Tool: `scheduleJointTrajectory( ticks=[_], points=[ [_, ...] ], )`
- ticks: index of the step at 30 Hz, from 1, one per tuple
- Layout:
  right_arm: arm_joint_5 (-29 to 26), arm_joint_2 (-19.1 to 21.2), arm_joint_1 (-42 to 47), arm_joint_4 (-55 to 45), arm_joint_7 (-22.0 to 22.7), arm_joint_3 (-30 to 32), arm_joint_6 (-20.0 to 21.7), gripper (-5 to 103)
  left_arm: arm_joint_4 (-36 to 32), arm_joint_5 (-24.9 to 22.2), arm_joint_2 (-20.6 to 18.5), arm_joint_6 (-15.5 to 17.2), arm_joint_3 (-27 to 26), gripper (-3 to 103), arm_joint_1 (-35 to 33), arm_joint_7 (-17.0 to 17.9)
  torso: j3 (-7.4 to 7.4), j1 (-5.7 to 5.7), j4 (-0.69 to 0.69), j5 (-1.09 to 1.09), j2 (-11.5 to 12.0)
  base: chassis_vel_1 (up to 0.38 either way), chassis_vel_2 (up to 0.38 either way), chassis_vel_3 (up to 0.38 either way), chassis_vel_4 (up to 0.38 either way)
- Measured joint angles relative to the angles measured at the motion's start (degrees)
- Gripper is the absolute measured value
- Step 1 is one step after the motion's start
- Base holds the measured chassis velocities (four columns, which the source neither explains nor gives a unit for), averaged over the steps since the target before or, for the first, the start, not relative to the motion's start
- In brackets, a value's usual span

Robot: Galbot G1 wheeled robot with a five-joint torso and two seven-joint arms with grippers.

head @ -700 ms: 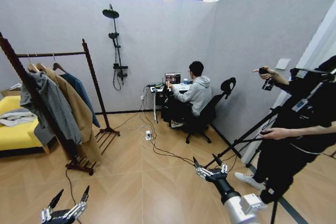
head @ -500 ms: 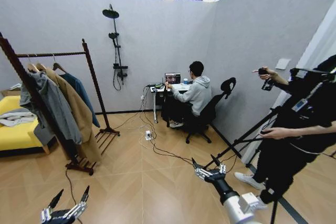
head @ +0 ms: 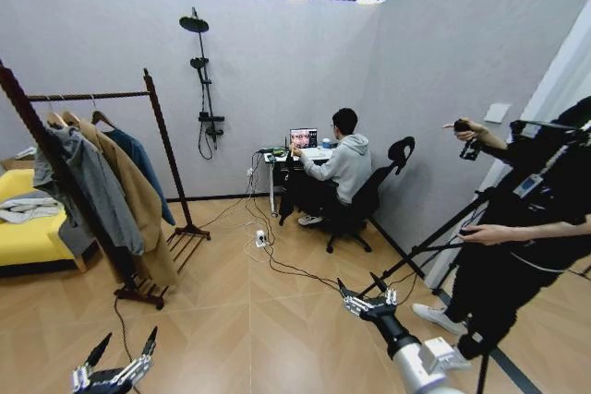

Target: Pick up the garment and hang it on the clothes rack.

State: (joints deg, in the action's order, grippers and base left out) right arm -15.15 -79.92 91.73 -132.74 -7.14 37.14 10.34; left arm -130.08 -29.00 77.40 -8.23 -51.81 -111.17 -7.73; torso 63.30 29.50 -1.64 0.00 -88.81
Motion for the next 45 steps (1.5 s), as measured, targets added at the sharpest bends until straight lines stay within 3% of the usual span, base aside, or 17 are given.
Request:
scheduleJointTrajectory(
  ticks=[27,45],
  points=[
    [0.5,-0.3,0.1,-0.6,-2.4,-0.8,0.2,100,0.0,0.0,0.0,0.0,0.0,100,0.0,0.0,-0.01,-0.01,-0.01,-0.01,0.0,-0.203,0.198,0.193,-0.194],
    [0.3,-0.5,-0.5,0.2,-2.6,-0.9,0.0,100,0.0,0.0,0.0,0.0,0.0,100,0.0,0.0,0.01,0.03,0.01,-0.01,0.0,-0.328,0.330,0.327,-0.323]
  ],
)
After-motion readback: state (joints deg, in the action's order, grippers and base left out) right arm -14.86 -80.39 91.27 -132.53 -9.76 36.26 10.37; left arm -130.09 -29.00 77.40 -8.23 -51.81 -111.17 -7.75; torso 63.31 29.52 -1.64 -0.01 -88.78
